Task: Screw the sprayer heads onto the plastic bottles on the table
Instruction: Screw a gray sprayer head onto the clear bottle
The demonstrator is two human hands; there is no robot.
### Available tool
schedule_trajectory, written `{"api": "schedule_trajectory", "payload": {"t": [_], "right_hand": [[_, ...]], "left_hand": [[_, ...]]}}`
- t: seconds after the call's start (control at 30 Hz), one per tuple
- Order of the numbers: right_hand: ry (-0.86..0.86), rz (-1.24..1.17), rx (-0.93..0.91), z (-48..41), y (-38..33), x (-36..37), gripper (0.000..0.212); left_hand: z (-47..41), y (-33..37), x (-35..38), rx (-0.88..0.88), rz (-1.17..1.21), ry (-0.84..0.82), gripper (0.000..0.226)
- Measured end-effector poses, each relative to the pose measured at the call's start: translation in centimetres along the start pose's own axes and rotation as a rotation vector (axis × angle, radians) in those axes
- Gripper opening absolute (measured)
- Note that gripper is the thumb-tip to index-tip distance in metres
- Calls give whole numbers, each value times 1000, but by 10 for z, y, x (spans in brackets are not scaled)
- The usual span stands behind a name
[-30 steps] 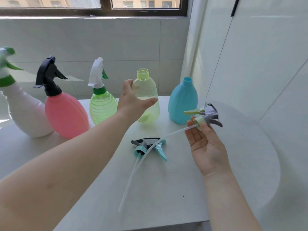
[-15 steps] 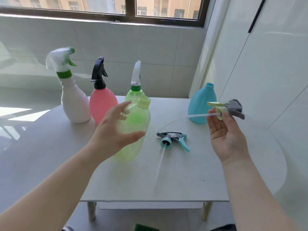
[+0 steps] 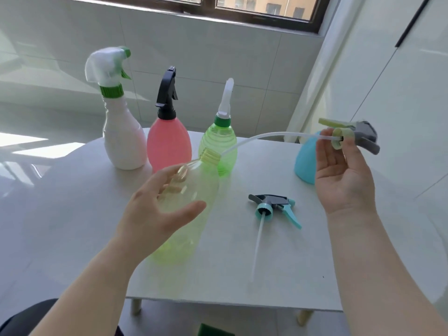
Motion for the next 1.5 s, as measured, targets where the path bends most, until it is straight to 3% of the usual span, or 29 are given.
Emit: {"api": "schedule_trajectory", "payload": {"t": [0.17,0.37,0.7,0.9,1.5], "right_hand": [[19,-27,-22,1,-5,1,12],[-95,84,-9,9,-4,15,10],[-423,439,70,38,27,59,15],[-728,854,121,55,61,87,20],[-1026,1097,153,70,77,113,11]], "left_hand": [[-1,0,5,19,-12,-29,52],[1,4,5,41,3,-16,59],[4,6,15,73,83,-52,71],[2,2,18,42,204,-79,66],[0,-13,19,81,217,-46,68]]}}
Point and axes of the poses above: each hand's wrist, its own z-axis away from the middle knuckle, its own x-axis out of the palm, y = z × x, the point moved 8 cm from there along -z, towards the middle knuckle, and after that the axes turned 4 degrees about -x, right-handed, at the moved point
